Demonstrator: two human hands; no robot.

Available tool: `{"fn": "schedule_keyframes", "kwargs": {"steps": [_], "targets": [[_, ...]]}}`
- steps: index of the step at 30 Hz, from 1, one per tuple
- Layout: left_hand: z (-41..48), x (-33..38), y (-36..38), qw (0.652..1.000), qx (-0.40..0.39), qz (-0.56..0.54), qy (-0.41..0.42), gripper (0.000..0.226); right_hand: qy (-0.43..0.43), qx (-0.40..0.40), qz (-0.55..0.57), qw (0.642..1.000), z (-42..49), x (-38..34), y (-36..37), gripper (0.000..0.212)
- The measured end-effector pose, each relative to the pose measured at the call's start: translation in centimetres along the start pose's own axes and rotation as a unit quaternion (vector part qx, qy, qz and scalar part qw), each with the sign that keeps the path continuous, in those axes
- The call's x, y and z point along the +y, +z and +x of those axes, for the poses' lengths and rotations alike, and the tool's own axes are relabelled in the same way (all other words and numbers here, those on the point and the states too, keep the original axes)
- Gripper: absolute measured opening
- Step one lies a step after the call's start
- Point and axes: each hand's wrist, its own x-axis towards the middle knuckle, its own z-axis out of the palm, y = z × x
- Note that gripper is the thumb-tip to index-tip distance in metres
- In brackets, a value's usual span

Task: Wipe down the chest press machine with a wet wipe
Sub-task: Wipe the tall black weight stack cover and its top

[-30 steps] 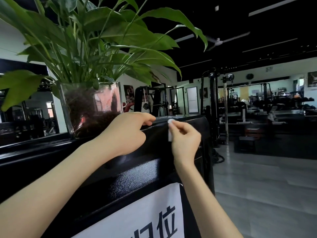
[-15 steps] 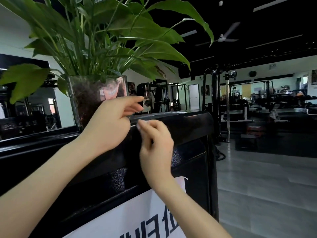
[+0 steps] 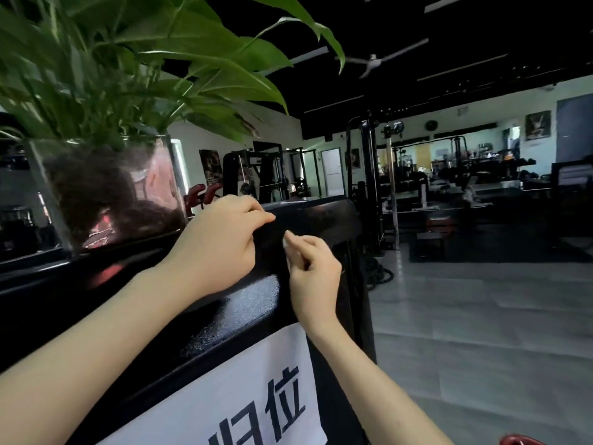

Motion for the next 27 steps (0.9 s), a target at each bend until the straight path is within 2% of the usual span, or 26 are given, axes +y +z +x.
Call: {"fn": "schedule_keyframes", "kwargs": {"steps": [2, 4, 7, 10, 13, 15, 18, 20, 21, 23, 25, 27], "targets": [[1.4, 0.4, 1.0, 1.000, -0.011, 0.021, 0.005, 0.045, -0.016, 0.001, -0.004, 1.000, 0.8, 0.9, -0.7, 0.020], [2.9, 1.0, 1.9, 0.998, -0.043, 0.038, -0.003, 0.046, 0.092, 0.048, 0.008, 0.995, 3.7, 3.7, -1.8, 0.016], [4.9, 1.8, 3.3, 0.996, -0.076, 0.056, -0.008, 0.049, 0.280, 0.094, 0.073, 0.953, 7.8, 8.9, -3.6, 0.019], [6.8, 2.1, 4.5, 0.993, -0.095, 0.064, -0.031, 0.048, 0.342, 0.109, 0.107, 0.927, 10.2, 12.5, -3.8, 0.019], [8.1, 2.0, 5.1, 0.992, -0.089, 0.016, -0.083, 0.056, 0.328, 0.137, 0.085, 0.931, 10.5, 12.5, -3.4, 0.012], [8.5, 1.8, 5.2, 0.988, -0.070, -0.057, -0.123, 0.066, 0.269, 0.131, 0.071, 0.951, 8.8, 10.5, -3.1, 0.008], [8.4, 1.5, 5.2, 0.980, -0.064, -0.115, -0.149, 0.072, 0.093, 0.040, 0.092, 0.991, 5.2, 6.3, -2.1, 0.008], [8.5, 1.4, 5.3, 0.980, -0.059, -0.116, -0.153, 0.072, -0.029, -0.012, 0.096, 0.995, 4.8, 5.1, -1.5, 0.011], [8.6, 1.4, 5.4, 0.979, -0.060, -0.117, -0.157, 0.072, -0.051, -0.014, 0.093, 0.994, 5.7, 5.3, -1.4, 0.012], [8.9, 1.3, 5.5, 0.978, -0.061, -0.111, -0.165, 0.069, -0.017, 0.019, 0.088, 0.996, 8.5, 7.3, -1.7, 0.013], [9.2, 1.5, 5.7, 0.981, -0.063, -0.086, -0.159, 0.062, 0.079, 0.060, 0.087, 0.991, 11.5, 10.1, -2.7, 0.012], [9.8, 1.7, 6.0, 0.985, -0.063, -0.059, -0.147, 0.054, 0.165, 0.062, 0.116, 0.978, 13.4, 12.7, -3.6, 0.013]]}}
